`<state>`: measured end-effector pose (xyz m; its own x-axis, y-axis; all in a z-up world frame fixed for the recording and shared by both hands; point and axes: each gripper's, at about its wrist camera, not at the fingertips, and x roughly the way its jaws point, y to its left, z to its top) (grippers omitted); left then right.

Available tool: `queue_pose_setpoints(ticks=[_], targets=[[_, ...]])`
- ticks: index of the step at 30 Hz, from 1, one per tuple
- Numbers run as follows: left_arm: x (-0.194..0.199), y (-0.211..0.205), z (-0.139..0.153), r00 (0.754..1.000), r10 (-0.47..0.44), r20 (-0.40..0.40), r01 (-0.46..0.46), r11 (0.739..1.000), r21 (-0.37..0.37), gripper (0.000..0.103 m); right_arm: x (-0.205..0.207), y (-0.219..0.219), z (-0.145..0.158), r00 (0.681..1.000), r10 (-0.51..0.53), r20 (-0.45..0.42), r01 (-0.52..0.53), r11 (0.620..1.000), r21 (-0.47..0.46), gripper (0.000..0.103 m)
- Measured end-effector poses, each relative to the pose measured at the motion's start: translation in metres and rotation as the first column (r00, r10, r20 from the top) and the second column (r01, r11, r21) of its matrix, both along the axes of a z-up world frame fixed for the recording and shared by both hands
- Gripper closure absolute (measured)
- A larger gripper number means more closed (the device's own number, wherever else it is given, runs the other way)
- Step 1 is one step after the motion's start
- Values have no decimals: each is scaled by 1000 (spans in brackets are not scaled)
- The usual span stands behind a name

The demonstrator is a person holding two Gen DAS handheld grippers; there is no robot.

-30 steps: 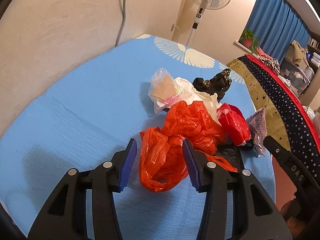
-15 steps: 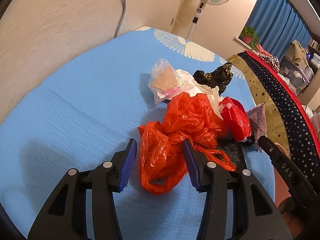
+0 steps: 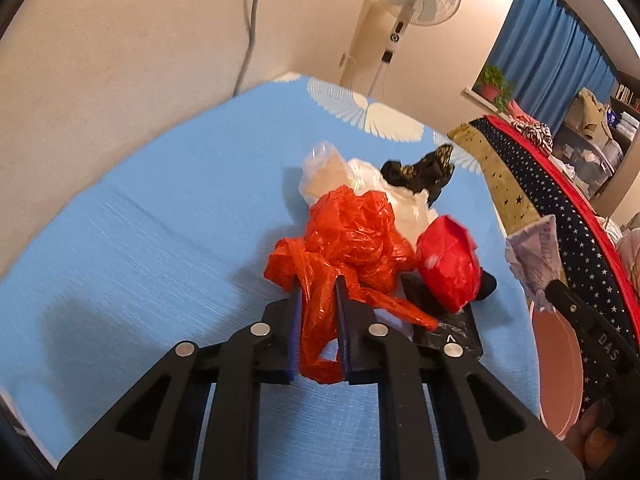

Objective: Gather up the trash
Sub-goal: 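Grasp the orange plastic bag with the left tool while the right tool grasps white paper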

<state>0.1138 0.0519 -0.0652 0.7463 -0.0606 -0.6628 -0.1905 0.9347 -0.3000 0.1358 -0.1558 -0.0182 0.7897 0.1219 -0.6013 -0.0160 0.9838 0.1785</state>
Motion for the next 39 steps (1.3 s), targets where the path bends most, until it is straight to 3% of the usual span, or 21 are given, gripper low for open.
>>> queue_pose_setpoints(ticks=[19, 39], targets=[[-37, -9, 47, 990, -31, 138, 19, 996, 82, 96, -58, -17, 37, 997, -8, 75, 8, 1000, -1, 93], [-50, -30, 65, 975, -110, 195, 91, 991, 102, 96, -88, -40, 48, 992, -75, 104, 74, 997, 15, 93]])
